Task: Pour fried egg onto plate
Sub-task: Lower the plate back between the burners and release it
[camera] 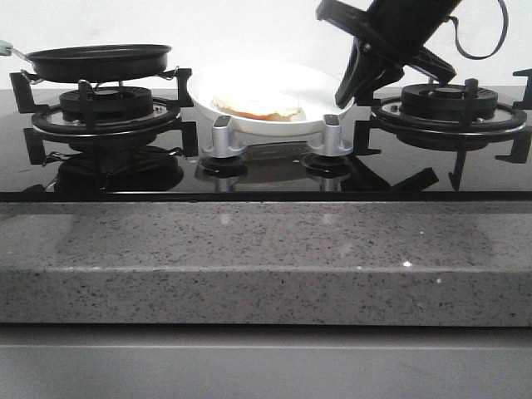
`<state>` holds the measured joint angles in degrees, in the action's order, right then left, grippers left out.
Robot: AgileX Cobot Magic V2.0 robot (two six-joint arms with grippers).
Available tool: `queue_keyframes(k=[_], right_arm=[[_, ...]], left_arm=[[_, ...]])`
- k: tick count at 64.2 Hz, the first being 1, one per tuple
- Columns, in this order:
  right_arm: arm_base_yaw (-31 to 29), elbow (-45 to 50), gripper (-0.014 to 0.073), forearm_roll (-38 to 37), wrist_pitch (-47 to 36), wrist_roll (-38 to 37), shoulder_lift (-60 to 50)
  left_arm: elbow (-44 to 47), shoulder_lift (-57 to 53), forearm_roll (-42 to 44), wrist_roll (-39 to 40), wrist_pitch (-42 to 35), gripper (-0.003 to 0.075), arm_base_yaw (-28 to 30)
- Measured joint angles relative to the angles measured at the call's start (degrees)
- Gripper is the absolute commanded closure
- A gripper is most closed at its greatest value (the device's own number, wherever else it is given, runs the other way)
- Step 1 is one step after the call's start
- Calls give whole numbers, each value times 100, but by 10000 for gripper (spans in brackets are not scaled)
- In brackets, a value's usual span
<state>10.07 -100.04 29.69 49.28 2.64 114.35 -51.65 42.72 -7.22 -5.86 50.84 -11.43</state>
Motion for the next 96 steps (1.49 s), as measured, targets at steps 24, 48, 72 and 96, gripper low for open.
queue_keyframes(k=[24, 48, 72, 96], right_arm=[[0, -168, 274, -85, 12, -12, -15], [347, 283, 274, -1552, 518, -24, -1822], [682, 3135, 274, -2150, 80, -13, -4975], [682, 5115, 274, -2186, 210, -13, -7124]], left_arm=[[0, 0, 0, 0, 0, 280, 0], [0, 0, 0, 0, -8, 280, 0], [0, 0, 0, 0, -8, 280, 0], [68, -10, 0, 0, -103, 280, 0]])
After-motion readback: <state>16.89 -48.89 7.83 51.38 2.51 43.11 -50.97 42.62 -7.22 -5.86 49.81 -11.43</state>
